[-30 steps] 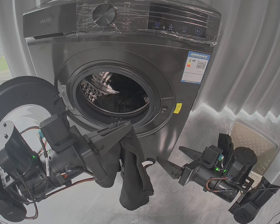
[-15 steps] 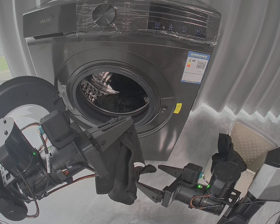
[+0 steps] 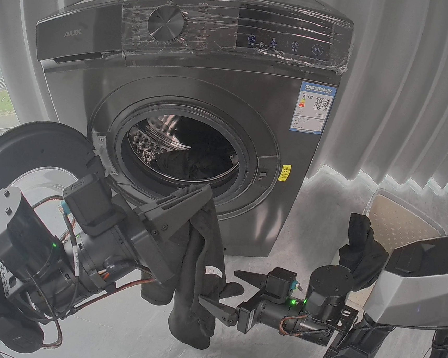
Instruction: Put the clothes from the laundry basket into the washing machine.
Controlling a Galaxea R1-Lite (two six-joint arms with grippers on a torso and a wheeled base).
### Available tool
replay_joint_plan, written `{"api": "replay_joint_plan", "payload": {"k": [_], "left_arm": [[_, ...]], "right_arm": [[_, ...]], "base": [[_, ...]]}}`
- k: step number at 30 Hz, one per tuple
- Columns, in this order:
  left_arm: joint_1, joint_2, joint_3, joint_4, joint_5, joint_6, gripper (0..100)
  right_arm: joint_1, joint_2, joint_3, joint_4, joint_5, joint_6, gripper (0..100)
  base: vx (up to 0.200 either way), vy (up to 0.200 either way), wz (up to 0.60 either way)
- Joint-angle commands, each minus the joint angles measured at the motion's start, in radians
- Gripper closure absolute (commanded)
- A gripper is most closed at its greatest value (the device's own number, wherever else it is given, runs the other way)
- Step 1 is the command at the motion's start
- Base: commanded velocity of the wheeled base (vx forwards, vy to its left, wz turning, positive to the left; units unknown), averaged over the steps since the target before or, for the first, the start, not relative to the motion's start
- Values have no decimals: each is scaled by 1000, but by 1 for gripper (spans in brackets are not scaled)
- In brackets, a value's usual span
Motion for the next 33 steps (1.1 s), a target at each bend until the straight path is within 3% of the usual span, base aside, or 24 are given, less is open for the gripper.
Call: {"api": "replay_joint_plan", "payload": {"k": [1,11,31,32,33], "left_arm": [[0,-4,-4,-1,0,0,100],[0,-13,-21,-2,-2,-2,100],[-2,-47,-50,-2,-6,-8,100],[-2,-47,-50,-2,-6,-8,100],[0,-45,-50,-2,-6,-8,100]], "right_arm": [[-8,66,-44,-1,0,1,0],[-34,175,-209,-1,-1,2,0],[-38,236,-268,-2,-24,4,0],[-35,236,-266,-2,-24,4,100],[-34,236,-265,-2,-24,4,100]], "base": [[0,0,0],[0,0,0],[0,0,0],[0,0,0],[0,0,0]]}}
